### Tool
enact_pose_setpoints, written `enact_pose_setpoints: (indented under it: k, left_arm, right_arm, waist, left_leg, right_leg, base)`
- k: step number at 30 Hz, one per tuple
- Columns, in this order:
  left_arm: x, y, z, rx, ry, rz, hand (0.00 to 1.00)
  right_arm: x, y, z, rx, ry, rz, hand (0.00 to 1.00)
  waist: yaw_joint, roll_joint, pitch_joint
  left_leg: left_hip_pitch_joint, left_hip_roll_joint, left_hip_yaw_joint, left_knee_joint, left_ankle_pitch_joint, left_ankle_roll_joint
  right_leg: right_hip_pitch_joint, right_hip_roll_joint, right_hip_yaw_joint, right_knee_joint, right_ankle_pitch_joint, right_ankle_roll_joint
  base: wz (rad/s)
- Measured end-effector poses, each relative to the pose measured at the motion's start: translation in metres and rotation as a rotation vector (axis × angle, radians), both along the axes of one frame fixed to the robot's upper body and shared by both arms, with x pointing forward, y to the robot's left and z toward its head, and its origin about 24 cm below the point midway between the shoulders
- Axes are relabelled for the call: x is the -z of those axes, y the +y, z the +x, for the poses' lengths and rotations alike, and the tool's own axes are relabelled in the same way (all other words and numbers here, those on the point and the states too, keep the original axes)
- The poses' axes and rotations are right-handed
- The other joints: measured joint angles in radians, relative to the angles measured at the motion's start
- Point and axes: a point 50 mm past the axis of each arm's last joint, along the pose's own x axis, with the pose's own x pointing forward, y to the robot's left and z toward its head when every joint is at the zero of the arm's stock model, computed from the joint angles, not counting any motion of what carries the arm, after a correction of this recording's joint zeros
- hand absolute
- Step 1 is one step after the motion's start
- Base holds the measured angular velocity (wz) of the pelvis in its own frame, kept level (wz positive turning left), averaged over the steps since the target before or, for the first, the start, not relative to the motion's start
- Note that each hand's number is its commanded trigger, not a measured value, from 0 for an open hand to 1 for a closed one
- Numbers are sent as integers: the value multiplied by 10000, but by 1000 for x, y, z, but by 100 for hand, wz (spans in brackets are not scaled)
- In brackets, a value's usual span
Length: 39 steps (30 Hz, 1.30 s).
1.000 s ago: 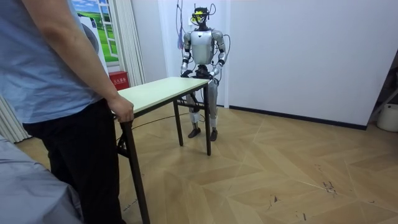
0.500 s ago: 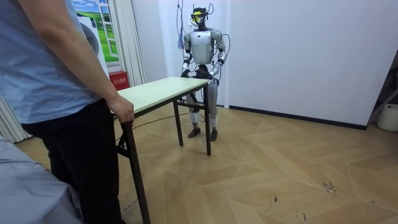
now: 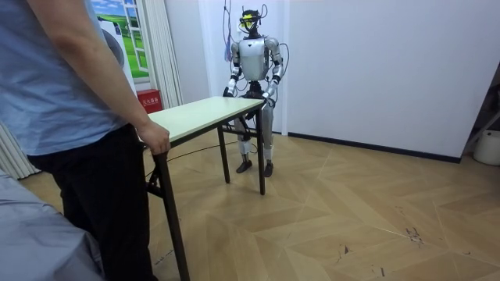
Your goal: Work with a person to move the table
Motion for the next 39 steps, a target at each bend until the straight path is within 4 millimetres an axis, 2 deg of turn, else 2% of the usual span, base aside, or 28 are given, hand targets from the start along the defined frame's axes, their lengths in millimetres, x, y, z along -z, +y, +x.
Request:
enact_pose_setpoints:
  k: [6,23,35,37,38,39]
  left_arm:
    - [1,-1,1,-580,270,-849,0]
    - [0,-2,5,-1068,396,-1543,0]
    - [-24,-4,15,-1494,-701,-2303,0]
    - [-26,-3,16,-1529,-703,-2281,59]
    - [-26,-2,17,-1560,-692,-2254,100]
    - [-28,-2,18,-1559,-675,-2235,100]
  right_arm:
    - [-1,-3,3,492,228,263,0]
    - [-1,-2,4,551,236,392,0]
    - [-2,0,5,662,188,549,0]
    - [-2,0,5,548,153,418,0]
    - [-2,1,5,485,87,386,54]
    - [-2,1,6,482,42,389,100]
  waist:
    - [84,-10,5]
    - [45,-56,0]
    - [65,-57,-14]
    - [51,-63,-19]
    - [53,-63,-25]
    - [60,-65,-35]
  left_leg:
    - [46,20,80,-44,0,0]
    - [49,64,173,-40,-2,-2]
    - [-64,105,87,92,-1,-8]
    - [-141,104,50,159,-2,-9]
    - [-164,104,55,178,1,-12]
    - [-220,99,55,204,1,-12]
  right_leg:
    - [-20,25,110,9,0,0]
    - [-55,35,260,8,0,-1]
    - [-66,29,139,18,0,-2]
    - [-99,20,89,19,1,-3]
    - [-138,22,89,26,4,-7]
    - [-198,21,90,35,10,-17]
  base:
    - [-4]
    - [-1]
    - [2]
    - [7]
    - [0]
    - [0]
